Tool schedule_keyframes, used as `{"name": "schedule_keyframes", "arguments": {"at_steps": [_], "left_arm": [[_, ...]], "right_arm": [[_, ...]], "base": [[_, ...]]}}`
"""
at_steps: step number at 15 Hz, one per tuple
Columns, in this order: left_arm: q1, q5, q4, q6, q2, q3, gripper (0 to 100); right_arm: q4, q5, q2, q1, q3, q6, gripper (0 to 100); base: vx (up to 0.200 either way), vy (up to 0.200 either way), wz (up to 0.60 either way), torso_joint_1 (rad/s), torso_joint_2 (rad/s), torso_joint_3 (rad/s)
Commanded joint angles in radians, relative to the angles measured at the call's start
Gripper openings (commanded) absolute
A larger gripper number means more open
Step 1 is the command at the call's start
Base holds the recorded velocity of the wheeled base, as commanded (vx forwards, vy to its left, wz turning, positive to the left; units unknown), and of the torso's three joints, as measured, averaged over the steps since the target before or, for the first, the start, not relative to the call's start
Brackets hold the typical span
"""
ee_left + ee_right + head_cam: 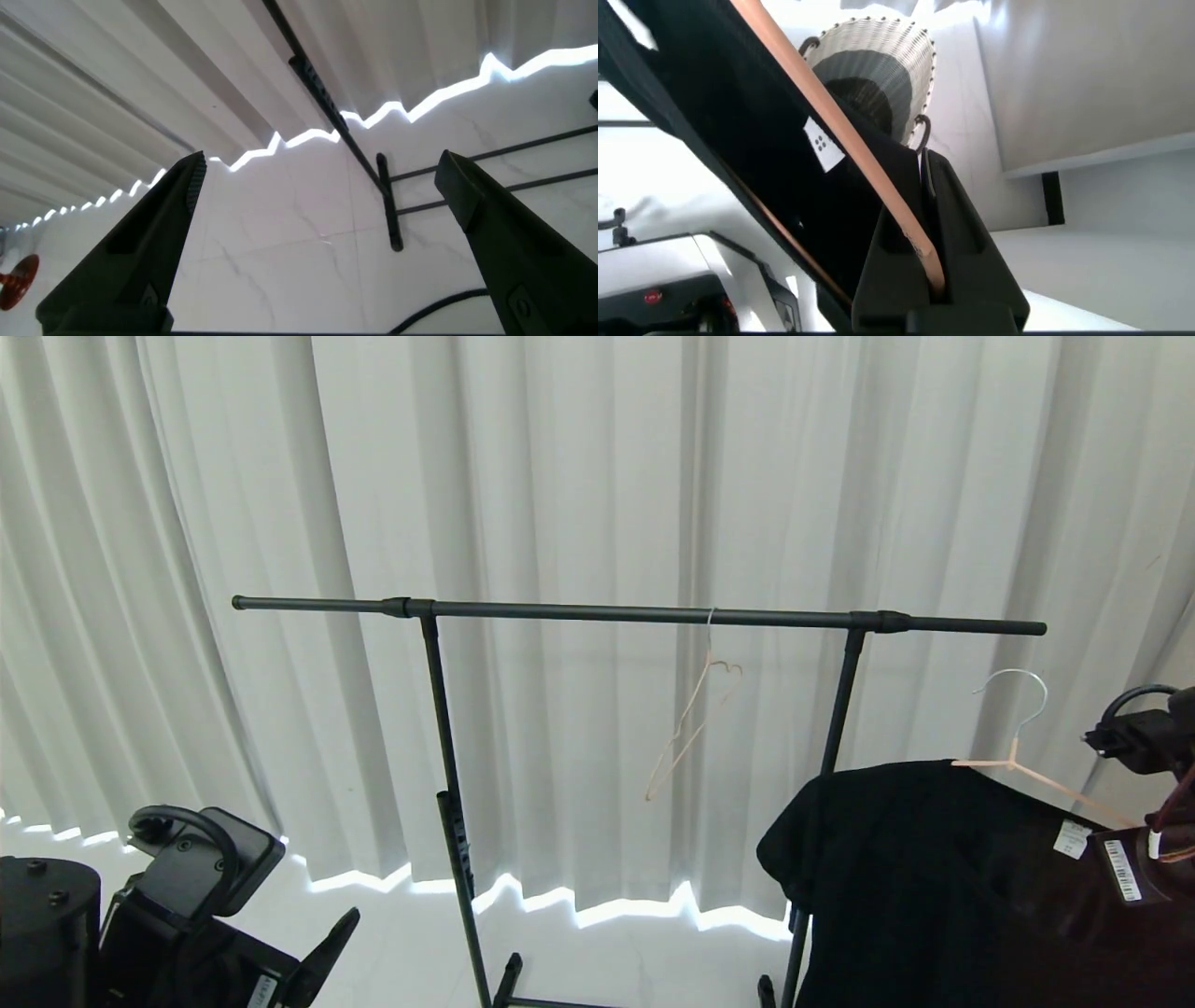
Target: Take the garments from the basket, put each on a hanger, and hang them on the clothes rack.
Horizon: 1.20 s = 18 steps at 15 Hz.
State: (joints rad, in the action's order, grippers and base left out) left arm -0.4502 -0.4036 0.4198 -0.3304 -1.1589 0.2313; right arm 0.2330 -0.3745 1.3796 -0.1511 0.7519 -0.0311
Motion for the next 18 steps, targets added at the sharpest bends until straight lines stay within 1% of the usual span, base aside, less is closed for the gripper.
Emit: {"name": "schedule_keyframes", "arguments": {"at_steps": [1,4,9,13,15,17,18], "left_arm": [[0.001,-0.001,0.001,-0.001,-0.001,0.002,100],[-0.001,-0.001,0.001,-0.001,-0.004,0.010,100],[-0.001,-0.001,0.001,-0.010,-0.005,0.016,100],[-0.001,-0.001,0.001,-0.013,-0.004,0.017,100],[-0.001,-0.001,0.001,-0.013,0.001,0.014,100],[-0.001,-0.001,0.001,-0.015,0.002,0.013,100],[-0.001,-0.001,0.001,-0.015,0.002,0.014,100]], "right_arm": [[-0.001,0.000,0.004,-0.001,0.000,0.000,0],[-0.003,-0.023,0.003,-0.004,0.000,0.000,0],[-0.006,-0.026,-0.001,-0.028,-0.002,-0.001,0],[-0.007,-0.027,-0.008,-0.197,0.001,-0.003,0],[-0.009,-0.027,-0.002,-0.275,0.001,-0.007,0],[-0.009,-0.027,0.001,-0.393,0.001,-0.015,0],[-0.009,-0.031,0.021,-0.435,0.017,-0.029,0]], "base": [[0.000,0.200,0.00,0.007,0.00,0.002],[0.000,0.200,0.00,0.001,0.00,0.002],[0.000,0.200,0.00,-0.002,0.00,0.003],[0.000,0.200,0.00,-0.001,0.00,0.004],[0.000,0.000,0.00,0.000,0.00,0.000],[0.000,0.000,0.00,0.000,0.00,0.000],[0.000,0.000,0.00,0.000,0.00,0.000]]}}
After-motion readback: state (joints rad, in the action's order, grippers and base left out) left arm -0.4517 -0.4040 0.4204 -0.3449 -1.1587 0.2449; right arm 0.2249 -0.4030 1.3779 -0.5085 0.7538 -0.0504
